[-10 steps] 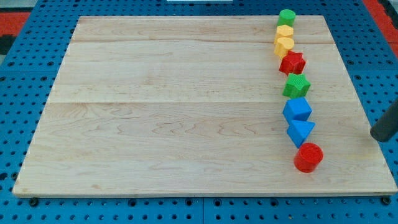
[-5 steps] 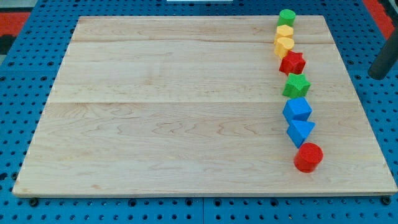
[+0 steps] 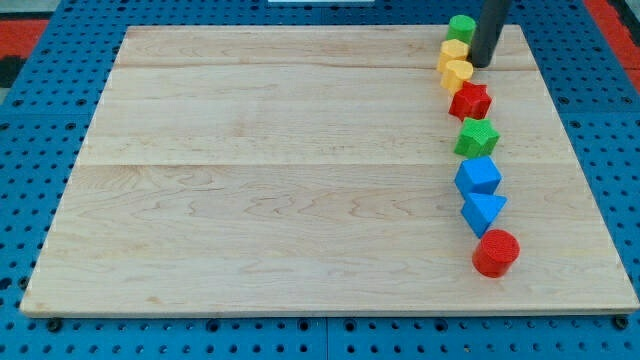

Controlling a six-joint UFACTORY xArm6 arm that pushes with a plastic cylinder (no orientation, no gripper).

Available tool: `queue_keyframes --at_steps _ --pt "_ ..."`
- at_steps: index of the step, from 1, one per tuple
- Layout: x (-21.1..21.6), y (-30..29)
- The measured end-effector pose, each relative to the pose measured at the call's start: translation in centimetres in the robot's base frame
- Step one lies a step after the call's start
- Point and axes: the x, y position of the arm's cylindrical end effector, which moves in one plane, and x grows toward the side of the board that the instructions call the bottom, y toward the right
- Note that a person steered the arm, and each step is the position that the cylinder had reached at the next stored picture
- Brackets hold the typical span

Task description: Slide yellow hexagon towards top left

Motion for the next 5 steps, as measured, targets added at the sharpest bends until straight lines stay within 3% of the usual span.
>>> queue_keyframes --at_steps 1,2,3,5 --pt "-0.6 -3.0" --pt "-2.4 0.2" --pt "-3.9 -3.3" --pt "-0.7 -24.0"
